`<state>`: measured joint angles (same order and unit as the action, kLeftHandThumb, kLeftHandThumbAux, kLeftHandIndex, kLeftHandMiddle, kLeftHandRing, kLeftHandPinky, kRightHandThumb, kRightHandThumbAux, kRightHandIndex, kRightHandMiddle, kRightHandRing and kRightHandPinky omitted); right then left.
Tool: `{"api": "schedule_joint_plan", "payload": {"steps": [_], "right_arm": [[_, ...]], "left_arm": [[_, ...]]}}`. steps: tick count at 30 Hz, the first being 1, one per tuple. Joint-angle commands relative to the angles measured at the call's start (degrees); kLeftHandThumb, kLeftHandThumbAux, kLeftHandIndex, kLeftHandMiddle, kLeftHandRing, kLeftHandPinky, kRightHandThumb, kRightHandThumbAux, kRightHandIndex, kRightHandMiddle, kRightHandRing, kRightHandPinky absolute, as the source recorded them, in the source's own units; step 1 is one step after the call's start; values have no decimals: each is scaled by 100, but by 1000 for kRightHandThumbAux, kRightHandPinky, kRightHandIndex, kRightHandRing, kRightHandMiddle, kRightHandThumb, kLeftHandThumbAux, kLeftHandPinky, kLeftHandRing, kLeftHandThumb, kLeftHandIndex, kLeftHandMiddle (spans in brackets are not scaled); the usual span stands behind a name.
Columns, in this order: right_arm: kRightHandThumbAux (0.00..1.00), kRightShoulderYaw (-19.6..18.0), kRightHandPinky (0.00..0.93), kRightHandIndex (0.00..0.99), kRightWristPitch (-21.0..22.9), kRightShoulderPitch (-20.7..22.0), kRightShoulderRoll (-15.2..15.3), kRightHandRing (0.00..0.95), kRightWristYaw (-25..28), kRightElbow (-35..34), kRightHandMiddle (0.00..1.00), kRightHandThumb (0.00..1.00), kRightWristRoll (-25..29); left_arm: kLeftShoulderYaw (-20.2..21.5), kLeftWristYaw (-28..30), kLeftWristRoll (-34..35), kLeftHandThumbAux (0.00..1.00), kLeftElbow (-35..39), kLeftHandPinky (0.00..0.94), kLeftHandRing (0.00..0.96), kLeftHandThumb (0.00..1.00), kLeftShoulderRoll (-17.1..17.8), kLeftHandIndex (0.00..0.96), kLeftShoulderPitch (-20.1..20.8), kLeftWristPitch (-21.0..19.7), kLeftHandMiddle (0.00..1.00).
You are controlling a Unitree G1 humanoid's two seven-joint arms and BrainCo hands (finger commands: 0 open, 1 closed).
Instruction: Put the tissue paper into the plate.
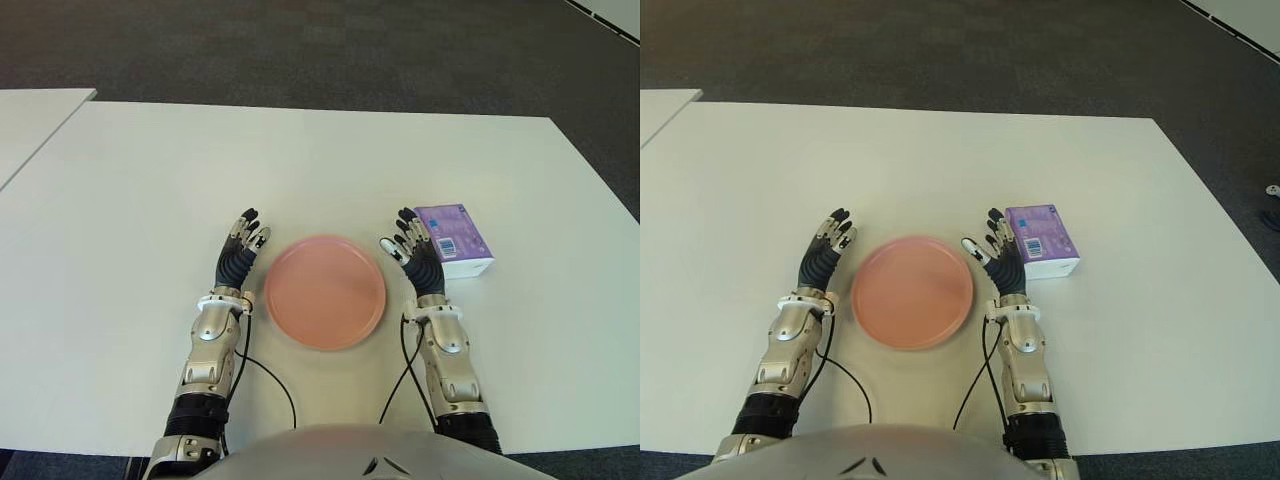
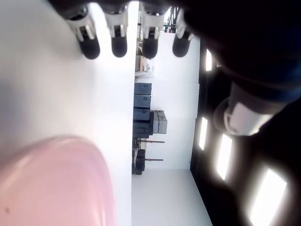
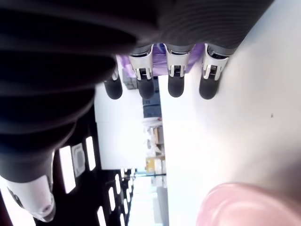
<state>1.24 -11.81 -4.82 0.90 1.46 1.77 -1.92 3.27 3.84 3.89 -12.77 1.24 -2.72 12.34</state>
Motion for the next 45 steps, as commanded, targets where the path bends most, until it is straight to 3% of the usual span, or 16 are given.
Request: {"api": "schedule_joint_plan", "payload": {"steps": [1, 5, 8, 10, 12, 17, 24, 31, 37, 40, 45], "right_arm": [[581, -137, 26, 0, -383, 298, 356, 0, 218, 190, 0, 340, -2], [542, -210, 23, 0, -479, 552, 556, 0, 289, 84, 0, 321, -16], [521, -261, 19, 0, -182, 534, 648, 0, 370, -392, 0, 323, 85], [510, -430, 14, 0, 464, 551, 893, 0, 531, -1280, 0, 331, 306], [495, -524, 5, 0, 804, 569, 1057, 0, 633, -1736, 0, 350, 395], [483, -643, 0, 2, 967, 720, 1382, 0, 834, -1958, 0, 371, 335], [457, -729, 0, 8, 578, 951, 2023, 0, 789, -2004, 0, 384, -562], [436, -1082, 0, 22, 208, 1152, 2561, 0, 844, -1705, 0, 374, -742], [446, -1258, 0, 40, 60, 1780, 3316, 0, 1285, -1068, 10, 390, -690], [440, -1149, 0, 35, -64, 1869, 3898, 0, 1418, -856, 7, 392, -1277], [388, -1015, 0, 8, -40, 1830, 4345, 0, 1677, -918, 0, 392, -1606]], "left_arm": [[-28, -29, -37, 537, -142, 0, 0, 0, -36, 0, 21, -78, 0], [-32, -26, -45, 530, -191, 0, 0, 0, -37, 0, 49, -56, 0], [-35, -27, -57, 526, -224, 0, 0, 0, -33, 0, 63, -24, 0], [-42, -17, -70, 525, -261, 0, 0, 0, -27, 0, 76, 24, 0], [-46, -1, -73, 525, -287, 0, 0, 0, -20, 0, 86, 61, 0], [-47, 20, -54, 527, -346, 0, 0, 0, -23, 0, 126, 109, 0], [-32, -55, -64, 536, -392, 0, 0, 0, -54, 0, 173, 52, 0], [-53, -97, -154, 527, -424, 0, 0, 0, -55, 0, 205, 46, 0], [-44, -93, -188, 515, -458, 0, 0, 0, -64, 0, 232, 50, 0], [-36, -42, -169, 514, -490, 0, 0, 0, -50, 0, 251, 75, 0], [-22, 11, -134, 511, -509, 0, 0, 0, -32, 0, 266, 62, 0]]}}
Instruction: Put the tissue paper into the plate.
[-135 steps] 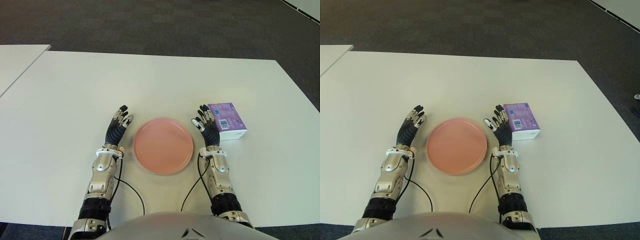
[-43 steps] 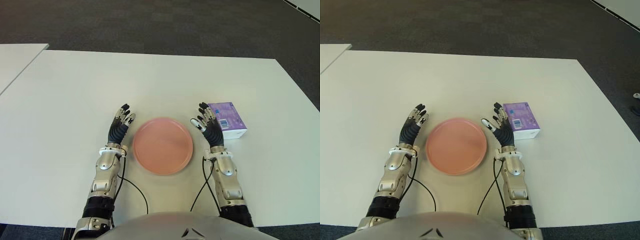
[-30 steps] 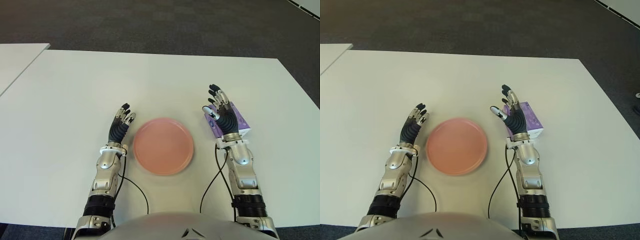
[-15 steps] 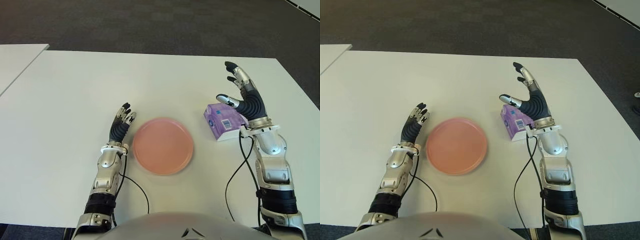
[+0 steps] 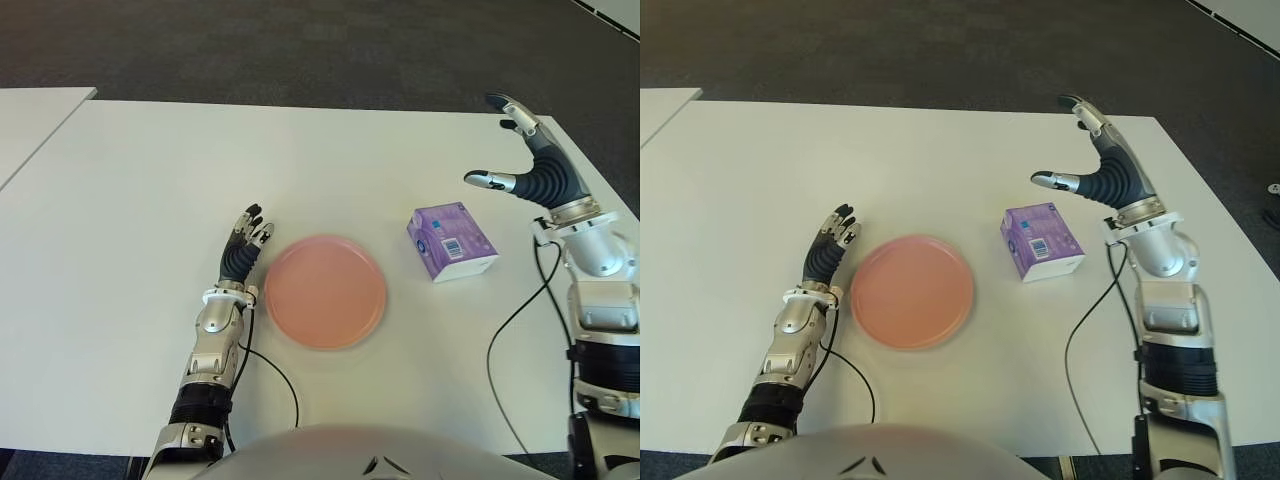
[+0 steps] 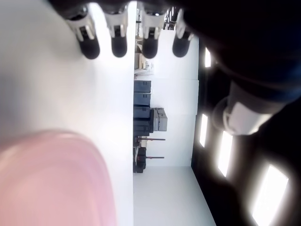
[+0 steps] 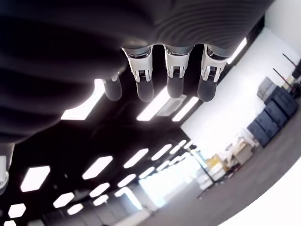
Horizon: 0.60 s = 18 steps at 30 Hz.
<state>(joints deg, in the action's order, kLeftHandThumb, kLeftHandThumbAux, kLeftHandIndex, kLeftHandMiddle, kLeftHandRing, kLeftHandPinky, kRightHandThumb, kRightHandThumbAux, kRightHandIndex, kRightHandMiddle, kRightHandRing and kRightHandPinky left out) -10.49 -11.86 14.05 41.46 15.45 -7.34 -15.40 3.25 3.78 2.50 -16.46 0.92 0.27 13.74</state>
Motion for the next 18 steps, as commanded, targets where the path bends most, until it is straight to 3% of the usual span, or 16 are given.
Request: {"api": "schedule_joint_plan", "payload": {"steps": [1, 7, 18], "right_arm": [[381, 181, 0, 6, -12, -60, 348, 0, 341, -23, 0, 392, -275], [304, 303, 0, 0, 68, -54, 594, 0, 686, 42, 0, 445, -348], [280, 621, 0, 0, -493, -97, 945, 0, 782, 691, 0, 430, -693]], "left_arm": [[-16, 29, 15, 511, -139, 0, 0, 0, 4, 0, -31, -84, 0], [-8, 48, 42, 507, -132, 0, 0, 0, 27, 0, -24, -115, 0], [-7, 64, 49, 498, -150, 0, 0, 0, 57, 0, -8, -122, 0]]}}
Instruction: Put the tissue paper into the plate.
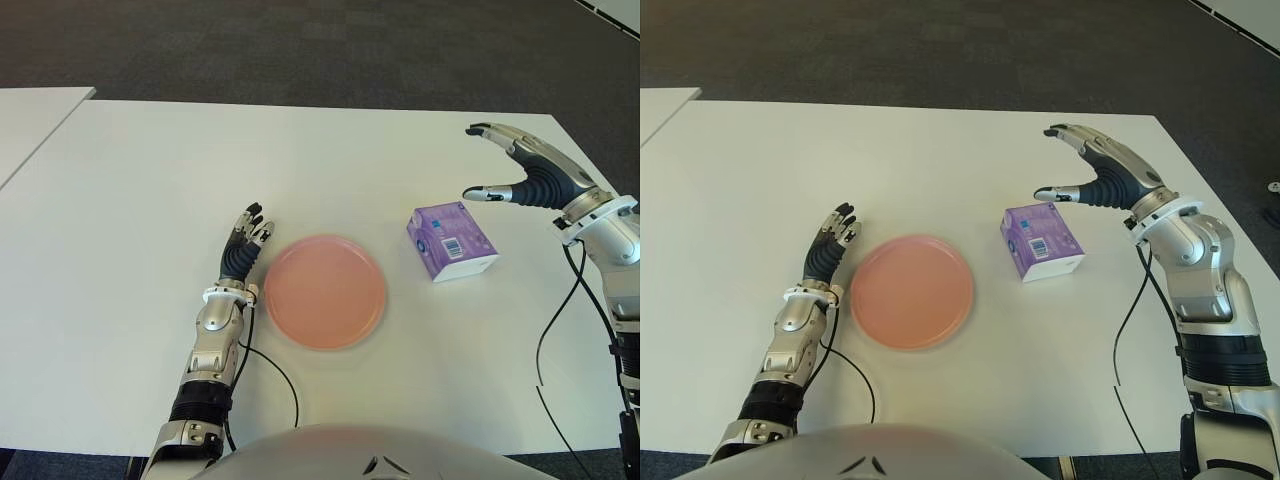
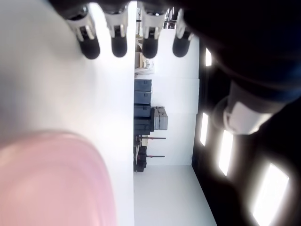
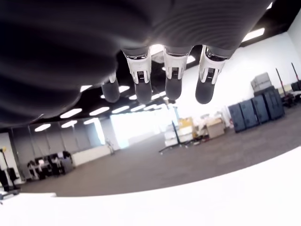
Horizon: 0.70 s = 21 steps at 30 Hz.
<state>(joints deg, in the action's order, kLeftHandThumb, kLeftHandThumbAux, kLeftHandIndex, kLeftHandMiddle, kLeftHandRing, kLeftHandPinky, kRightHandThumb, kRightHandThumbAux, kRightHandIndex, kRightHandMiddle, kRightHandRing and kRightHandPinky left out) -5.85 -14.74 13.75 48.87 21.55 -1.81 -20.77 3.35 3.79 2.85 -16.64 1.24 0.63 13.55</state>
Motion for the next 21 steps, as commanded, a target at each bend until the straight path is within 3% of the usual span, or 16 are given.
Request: {"api": "schedule_joint_plan", "payload": {"steps": [1, 4, 10, 13, 21], "right_arm": [[278, 182, 0, 0, -225, -58, 252, 0, 218, 141, 0, 422, -171], [274, 259, 0, 0, -480, -55, 467, 0, 323, 448, 0, 411, -242], [270, 605, 0, 0, -1036, 144, 604, 0, 214, 1218, 0, 382, -510], [273, 969, 0, 0, -1473, 223, 500, 0, -223, 1789, 0, 365, -991], [300, 1289, 0, 0, -2136, 248, 772, 0, -162, 1747, 0, 308, -1218]], "left_arm": [[-15, 68, 19, 498, -133, 0, 0, 0, 30, 0, -42, -102, 0], [-6, 99, 60, 499, -124, 0, 0, 0, 42, 0, -38, -129, 0], [-8, 112, 91, 502, -108, 0, 0, 0, 74, 0, -28, -193, 0], [-16, 114, 97, 503, -82, 0, 0, 0, 82, 0, -28, -243, 0], [-8, 122, 150, 505, -79, 0, 0, 0, 95, 0, -12, -300, 0]]}}
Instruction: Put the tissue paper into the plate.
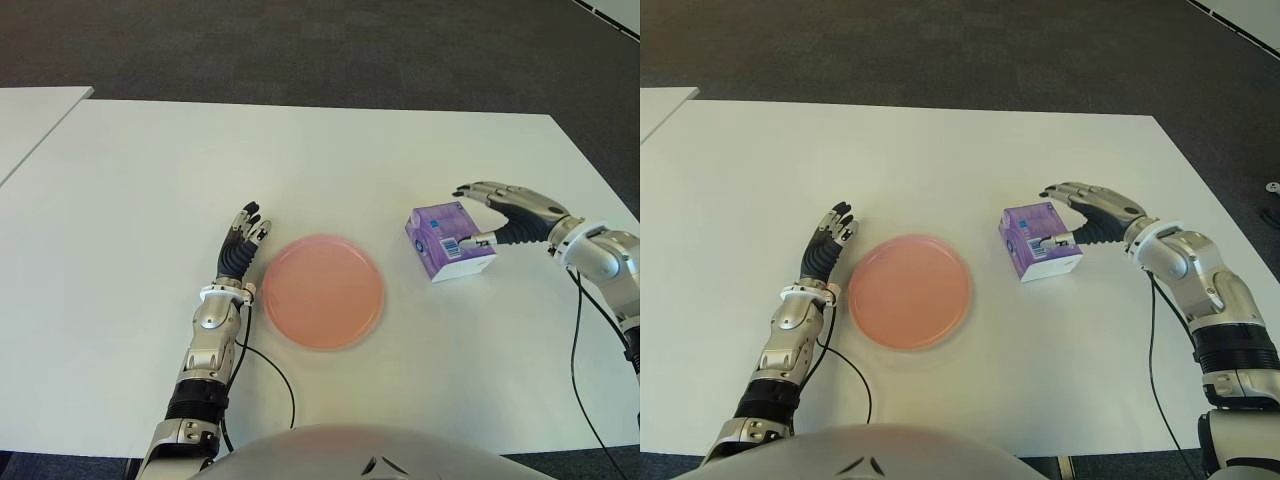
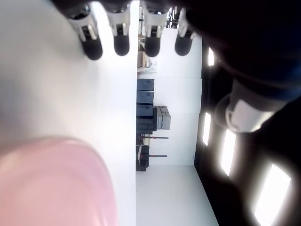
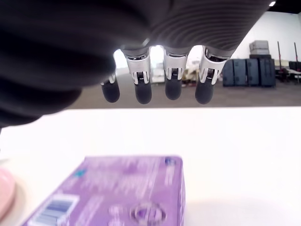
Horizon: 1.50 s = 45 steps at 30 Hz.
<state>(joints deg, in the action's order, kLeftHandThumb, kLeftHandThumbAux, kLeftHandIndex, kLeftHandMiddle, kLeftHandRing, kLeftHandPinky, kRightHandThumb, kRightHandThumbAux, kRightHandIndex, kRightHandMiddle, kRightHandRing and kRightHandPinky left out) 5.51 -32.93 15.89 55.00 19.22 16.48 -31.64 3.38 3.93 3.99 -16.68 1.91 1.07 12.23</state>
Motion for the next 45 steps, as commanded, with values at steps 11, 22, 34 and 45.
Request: {"api": "schedule_joint_plan", "payload": {"steps": [11, 22, 34, 45], "right_arm": [[324, 321, 0, 0, -631, 99, 426, 0, 172, -137, 0, 241, -465], [345, 463, 0, 0, -954, 146, 508, 0, 275, -169, 0, 237, -500], [330, 570, 0, 0, -1258, 274, 575, 0, 266, -121, 0, 232, -657], [321, 545, 0, 0, -1183, 217, 543, 0, 406, -139, 0, 224, -560]], "left_arm": [[-13, 171, 52, 502, -145, 0, 0, 0, 51, 0, -16, -101, 0], [-3, 174, 67, 499, -193, 0, 0, 0, 69, 0, 16, -113, 0], [-16, 165, 45, 491, -210, 0, 0, 0, 73, 0, 15, -122, 0], [-33, 171, 5, 479, -215, 0, 0, 0, 109, 0, -9, -39, 0]]}}
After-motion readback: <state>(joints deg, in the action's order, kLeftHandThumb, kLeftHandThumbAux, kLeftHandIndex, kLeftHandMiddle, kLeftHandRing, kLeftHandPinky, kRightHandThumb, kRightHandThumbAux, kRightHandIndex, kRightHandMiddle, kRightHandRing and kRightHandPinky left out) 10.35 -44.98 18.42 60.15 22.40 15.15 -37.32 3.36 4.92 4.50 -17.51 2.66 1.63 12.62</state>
